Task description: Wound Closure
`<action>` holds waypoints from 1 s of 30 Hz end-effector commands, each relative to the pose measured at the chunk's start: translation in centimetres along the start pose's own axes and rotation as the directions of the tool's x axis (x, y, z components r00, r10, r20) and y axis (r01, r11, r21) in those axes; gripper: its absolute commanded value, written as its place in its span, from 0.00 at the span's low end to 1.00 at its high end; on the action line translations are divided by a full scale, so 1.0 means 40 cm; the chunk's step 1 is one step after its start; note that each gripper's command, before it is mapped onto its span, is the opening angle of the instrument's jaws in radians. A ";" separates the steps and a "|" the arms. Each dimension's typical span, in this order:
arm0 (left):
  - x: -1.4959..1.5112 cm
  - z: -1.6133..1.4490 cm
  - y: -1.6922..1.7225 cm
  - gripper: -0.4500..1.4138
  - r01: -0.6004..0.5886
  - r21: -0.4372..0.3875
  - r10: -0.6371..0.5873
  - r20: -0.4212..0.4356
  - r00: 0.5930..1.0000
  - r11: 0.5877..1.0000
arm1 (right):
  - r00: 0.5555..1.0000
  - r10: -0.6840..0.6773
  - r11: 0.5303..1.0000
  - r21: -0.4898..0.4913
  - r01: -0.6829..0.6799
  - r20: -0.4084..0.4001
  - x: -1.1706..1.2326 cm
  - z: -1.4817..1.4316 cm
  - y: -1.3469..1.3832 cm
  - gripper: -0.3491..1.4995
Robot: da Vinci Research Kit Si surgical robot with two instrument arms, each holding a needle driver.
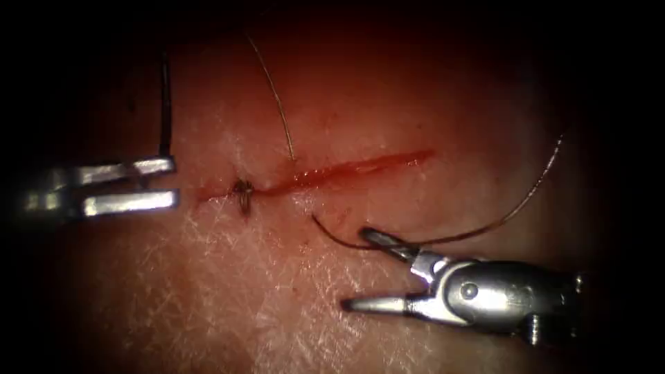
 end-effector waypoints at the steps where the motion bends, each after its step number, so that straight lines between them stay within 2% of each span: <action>1: -0.0014 0.0018 0.0004 0.00 0.000 0.000 0.000 -0.001 1.000 1.000 | 1.000 -0.018 1.000 -0.005 0.018 -0.014 0.0018 0.0038 -0.0003 0.71; 5: -0.0015 0.0020 0.0006 0.00 0.000 0.001 0.000 -0.001 1.000 1.000 | 0.999 -0.031 0.999 -0.016 0.031 -0.015 0.0029 0.0063 0.0004 0.67; 6: -0.0015 0.0020 0.0006 0.00 0.000 0.002 0.000 -0.001 1.000 1.000 | 0.999 -0.031 0.999 -0.019 0.031 -0.014 0.0027 0.0069 0.0005 0.63; 7: -0.0015 0.0021 0.0006 0.00 0.000 0.002 0.000 -0.001 1.000 1.000 | 0.999 -0.032 0.999 -0.025 0.032 -0.013 0.0024 0.0078 0.0010 0.24; 8: -0.0015 0.0021 0.0006 0.00 0.000 0.002 0.000 -0.001 1.000 1.000 | 0.999 -0.032 0.999 -0.025 0.032 -0.013 0.0024 0.0078 0.0010 0.24; 9: -0.0015 0.0021 0.0007 0.00 0.000 0.002 0.000 -0.001 1.000 1.000 | 0.999 -0.030 1.000 0.001 0.030 -0.017 0.0025 0.0083 0.0020 0.00; 14: -0.0010 0.0020 0.0009 0.00 0.001 0.002 -0.001 0.000 1.000 1.000 | 0.999 -0.031 1.000 0.001 0.031 -0.007 0.0022 0.0062 0.0027 0.00; 17: 0.0005 0.0017 0.0010 0.00 -0.001 -0.001 0.001 -0.003 1.000 1.000 | 0.999 -0.039 0.999 0.007 0.039 0.003 0.0016 -0.0010 -0.0005 0.00; 18: 0.0014 0.0016 0.0010 0.00 -0.010 -0.001 0.010 -0.003 1.000 1.000 | 0.999 -0.042 0.999 0.011 0.042 0.003 0.0013 -0.0066 -0.0029 0.00; 25: 0.0048 0.0014 0.0010 0.00 -0.047 0.008 0.047 -0.017 0.999 0.999 | 0.999 -0.033 0.998 0.056 0.033 -0.003 0.0023 -0.0288 -0.0143 0.00; 30: 0.0048 0.0011 0.0009 0.00 -0.046 0.006 0.047 -0.017 0.999 0.999 | 0.999 -0.029 0.993 0.114 0.027 0.013 0.0043 -0.0308 -0.0178 0.00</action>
